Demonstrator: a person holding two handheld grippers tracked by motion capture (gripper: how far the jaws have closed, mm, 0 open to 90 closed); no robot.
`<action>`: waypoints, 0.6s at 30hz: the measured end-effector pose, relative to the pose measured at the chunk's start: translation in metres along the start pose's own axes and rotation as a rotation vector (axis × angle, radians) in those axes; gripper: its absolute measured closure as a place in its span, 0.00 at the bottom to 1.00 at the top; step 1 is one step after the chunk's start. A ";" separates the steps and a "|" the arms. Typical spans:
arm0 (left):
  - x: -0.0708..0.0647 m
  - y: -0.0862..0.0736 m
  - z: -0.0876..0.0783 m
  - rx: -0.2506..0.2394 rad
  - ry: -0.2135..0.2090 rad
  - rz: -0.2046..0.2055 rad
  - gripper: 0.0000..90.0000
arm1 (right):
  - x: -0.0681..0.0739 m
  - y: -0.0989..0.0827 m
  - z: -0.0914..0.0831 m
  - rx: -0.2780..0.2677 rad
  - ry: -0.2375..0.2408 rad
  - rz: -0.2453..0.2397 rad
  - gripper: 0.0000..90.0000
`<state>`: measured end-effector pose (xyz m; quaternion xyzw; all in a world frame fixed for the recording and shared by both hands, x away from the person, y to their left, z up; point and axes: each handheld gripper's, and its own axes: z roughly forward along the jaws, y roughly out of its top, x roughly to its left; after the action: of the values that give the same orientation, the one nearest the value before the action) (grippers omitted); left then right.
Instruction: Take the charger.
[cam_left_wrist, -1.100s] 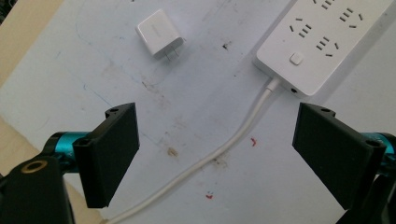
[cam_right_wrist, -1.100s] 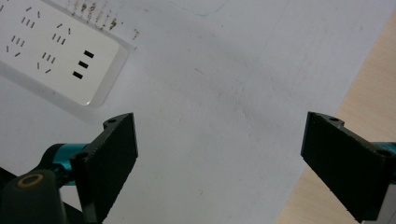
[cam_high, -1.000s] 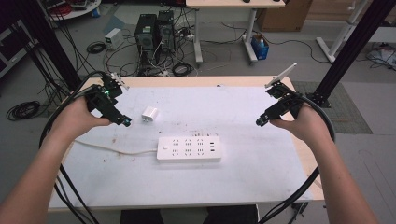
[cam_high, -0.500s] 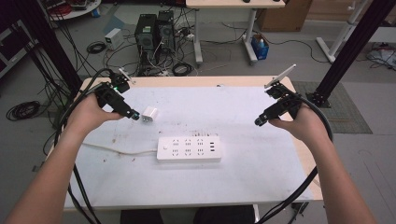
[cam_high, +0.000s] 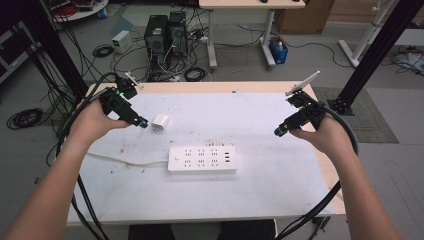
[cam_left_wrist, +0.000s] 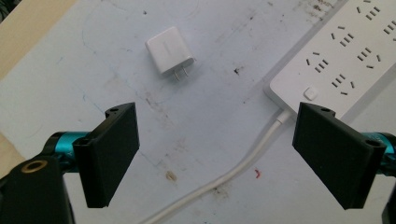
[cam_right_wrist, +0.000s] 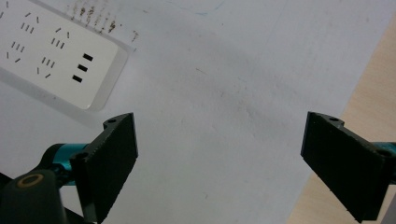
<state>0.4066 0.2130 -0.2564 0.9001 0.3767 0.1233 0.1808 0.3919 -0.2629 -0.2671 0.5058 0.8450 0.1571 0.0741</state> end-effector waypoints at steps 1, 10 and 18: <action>0.001 0.001 0.002 0.003 0.003 -0.011 0.16 | 0.000 0.001 0.001 0.000 -0.001 0.002 0.12; 0.012 0.014 0.025 0.012 0.003 -0.087 0.16 | 0.000 0.005 0.005 -0.004 0.003 -0.004 0.12; 0.021 0.027 0.063 0.048 -0.011 -0.185 0.16 | 0.000 0.008 0.008 -0.007 0.013 -0.004 0.12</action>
<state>0.4612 0.1960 -0.2999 0.8662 0.4601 0.0919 0.1719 0.4005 -0.2577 -0.2723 0.5027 0.8459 0.1634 0.0707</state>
